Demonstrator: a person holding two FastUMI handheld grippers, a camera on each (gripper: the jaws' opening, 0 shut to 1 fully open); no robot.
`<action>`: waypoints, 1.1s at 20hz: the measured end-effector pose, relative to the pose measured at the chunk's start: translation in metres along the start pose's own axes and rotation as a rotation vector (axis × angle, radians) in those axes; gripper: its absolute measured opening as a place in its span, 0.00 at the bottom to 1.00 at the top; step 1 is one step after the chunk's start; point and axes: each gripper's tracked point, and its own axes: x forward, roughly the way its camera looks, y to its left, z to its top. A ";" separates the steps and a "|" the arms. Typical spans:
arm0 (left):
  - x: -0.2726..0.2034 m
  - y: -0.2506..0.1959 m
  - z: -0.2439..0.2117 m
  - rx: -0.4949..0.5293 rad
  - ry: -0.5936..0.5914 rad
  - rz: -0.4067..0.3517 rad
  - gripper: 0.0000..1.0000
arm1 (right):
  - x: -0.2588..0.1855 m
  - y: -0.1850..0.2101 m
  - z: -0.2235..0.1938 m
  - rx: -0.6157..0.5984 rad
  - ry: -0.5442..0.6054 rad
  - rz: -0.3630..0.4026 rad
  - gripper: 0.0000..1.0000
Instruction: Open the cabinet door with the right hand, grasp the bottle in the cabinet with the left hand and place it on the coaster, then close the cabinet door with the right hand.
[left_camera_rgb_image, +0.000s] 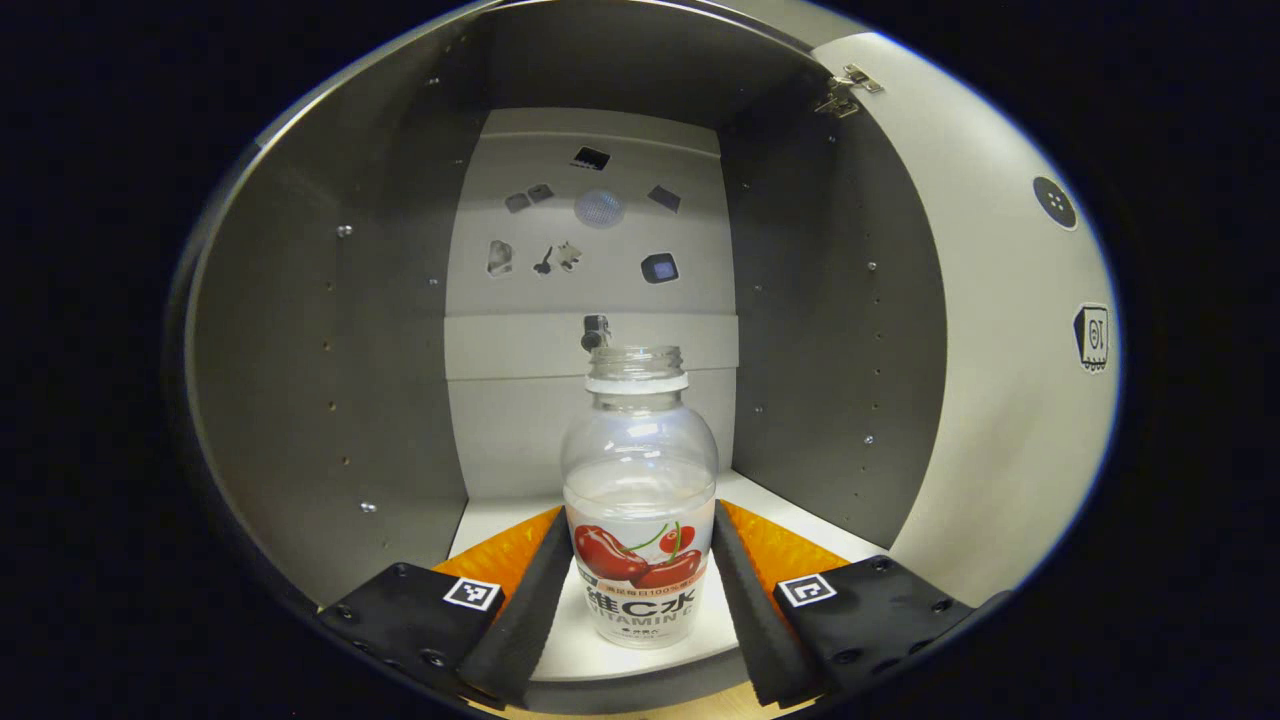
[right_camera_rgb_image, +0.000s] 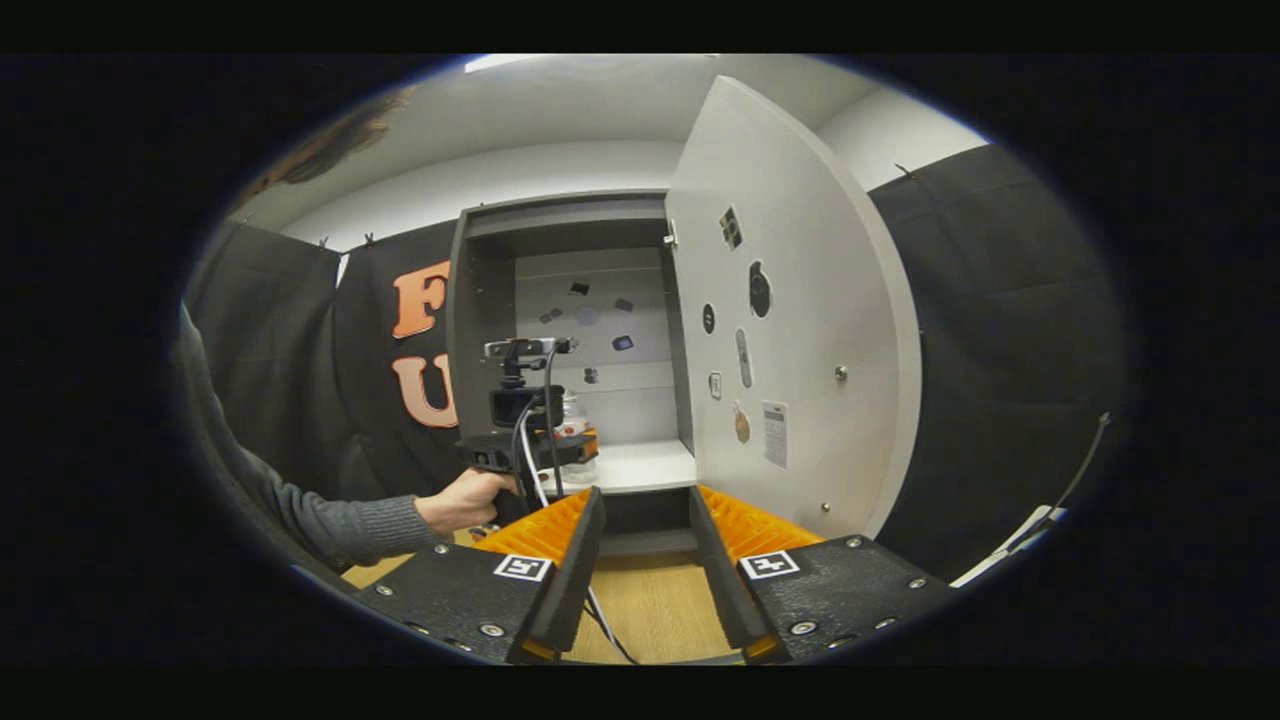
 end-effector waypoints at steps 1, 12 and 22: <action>-0.011 -0.001 0.002 0.007 -0.007 0.001 0.86 | -0.002 -0.002 -0.002 0.001 0.003 0.010 0.54; -0.162 0.006 -0.034 0.048 -0.072 0.105 0.85 | -0.034 -0.017 -0.015 0.033 0.033 0.141 0.57; -0.250 0.022 -0.158 -0.007 0.058 0.180 0.86 | -0.039 -0.012 -0.055 0.092 0.131 0.234 0.59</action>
